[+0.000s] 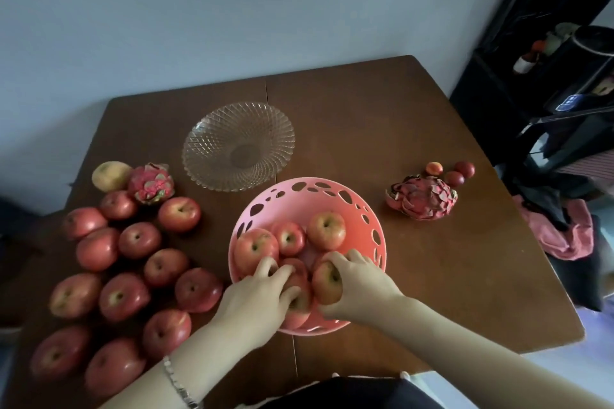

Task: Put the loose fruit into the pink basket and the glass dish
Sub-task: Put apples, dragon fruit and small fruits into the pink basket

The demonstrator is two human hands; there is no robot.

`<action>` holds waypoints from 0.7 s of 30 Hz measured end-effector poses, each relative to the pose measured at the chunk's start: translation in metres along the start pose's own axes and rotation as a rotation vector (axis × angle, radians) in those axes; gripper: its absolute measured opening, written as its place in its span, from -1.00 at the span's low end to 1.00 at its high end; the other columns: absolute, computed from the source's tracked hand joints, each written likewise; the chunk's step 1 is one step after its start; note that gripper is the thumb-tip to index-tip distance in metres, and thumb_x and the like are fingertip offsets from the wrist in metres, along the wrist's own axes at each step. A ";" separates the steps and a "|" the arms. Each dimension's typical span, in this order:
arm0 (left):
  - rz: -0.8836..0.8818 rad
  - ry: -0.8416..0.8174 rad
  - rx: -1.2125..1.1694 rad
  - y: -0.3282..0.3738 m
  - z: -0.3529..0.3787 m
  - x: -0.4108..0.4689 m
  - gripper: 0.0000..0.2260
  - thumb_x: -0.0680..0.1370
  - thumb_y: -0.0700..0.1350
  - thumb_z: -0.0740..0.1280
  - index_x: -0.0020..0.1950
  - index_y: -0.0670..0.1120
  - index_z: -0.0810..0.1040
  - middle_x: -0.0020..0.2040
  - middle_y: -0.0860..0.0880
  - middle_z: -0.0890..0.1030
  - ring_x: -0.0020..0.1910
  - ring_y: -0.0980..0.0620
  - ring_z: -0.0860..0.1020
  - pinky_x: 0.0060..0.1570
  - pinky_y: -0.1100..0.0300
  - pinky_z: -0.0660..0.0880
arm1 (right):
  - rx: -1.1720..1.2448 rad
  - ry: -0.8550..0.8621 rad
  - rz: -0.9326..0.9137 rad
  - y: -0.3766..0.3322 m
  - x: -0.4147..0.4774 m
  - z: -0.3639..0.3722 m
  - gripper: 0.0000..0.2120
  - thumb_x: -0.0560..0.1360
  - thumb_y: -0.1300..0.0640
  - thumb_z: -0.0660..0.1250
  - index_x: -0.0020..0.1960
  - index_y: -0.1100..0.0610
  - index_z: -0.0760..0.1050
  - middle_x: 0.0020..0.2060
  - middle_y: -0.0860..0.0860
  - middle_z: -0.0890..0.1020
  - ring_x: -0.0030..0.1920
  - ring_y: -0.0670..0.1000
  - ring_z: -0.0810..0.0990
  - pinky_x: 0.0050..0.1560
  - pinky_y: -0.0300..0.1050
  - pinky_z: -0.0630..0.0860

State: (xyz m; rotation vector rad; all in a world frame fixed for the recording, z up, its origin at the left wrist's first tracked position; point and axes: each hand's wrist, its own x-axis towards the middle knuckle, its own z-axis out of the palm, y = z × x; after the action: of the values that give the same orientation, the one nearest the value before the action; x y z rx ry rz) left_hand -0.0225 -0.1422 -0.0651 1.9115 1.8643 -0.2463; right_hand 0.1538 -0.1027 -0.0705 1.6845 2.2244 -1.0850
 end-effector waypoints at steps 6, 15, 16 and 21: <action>0.122 0.140 0.055 -0.012 0.006 -0.008 -0.48 0.49 0.22 -0.14 0.41 0.23 0.27 0.38 0.07 0.35 0.13 -0.05 0.53 -0.08 0.06 0.48 | -0.126 -0.006 0.020 -0.009 -0.004 0.020 -0.33 0.31 -0.11 0.38 0.33 0.03 0.21 0.19 0.11 0.30 0.18 0.17 0.36 0.11 0.00 0.44; -0.043 0.059 -0.103 -0.009 0.002 -0.014 -0.25 0.28 0.34 0.39 0.35 0.03 0.27 0.30 0.08 0.35 0.14 -0.05 0.53 -0.05 0.10 0.46 | -0.200 -0.031 0.042 -0.020 -0.008 0.017 -0.23 0.27 -0.40 0.30 0.29 0.07 0.27 0.20 0.08 0.37 0.11 0.16 0.51 -0.06 -0.04 0.43; -0.055 0.056 -0.132 -0.010 0.002 -0.015 -0.24 0.28 0.34 0.39 0.36 0.04 0.26 0.30 0.07 0.34 0.13 -0.06 0.54 -0.06 0.11 0.46 | -0.203 -0.031 0.057 -0.021 -0.008 0.020 -0.22 0.28 -0.41 0.29 0.28 0.08 0.26 0.20 0.08 0.37 0.09 0.17 0.52 -0.11 -0.05 0.41; -0.069 0.082 -0.081 -0.012 0.005 -0.017 -0.21 0.33 0.32 0.36 0.46 0.04 0.19 0.34 0.01 0.26 0.17 -0.10 0.54 -0.02 0.11 0.46 | -0.240 0.024 0.052 -0.026 -0.010 0.030 -0.16 0.25 -0.46 0.25 0.31 0.08 0.21 0.22 0.11 0.36 0.16 0.19 0.47 0.04 0.02 0.46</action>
State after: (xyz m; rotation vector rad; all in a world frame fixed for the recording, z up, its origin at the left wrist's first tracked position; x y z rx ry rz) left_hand -0.0350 -0.1600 -0.0643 1.8300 1.9649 -0.1140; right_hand 0.1256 -0.1316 -0.0759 1.6509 2.2084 -0.7547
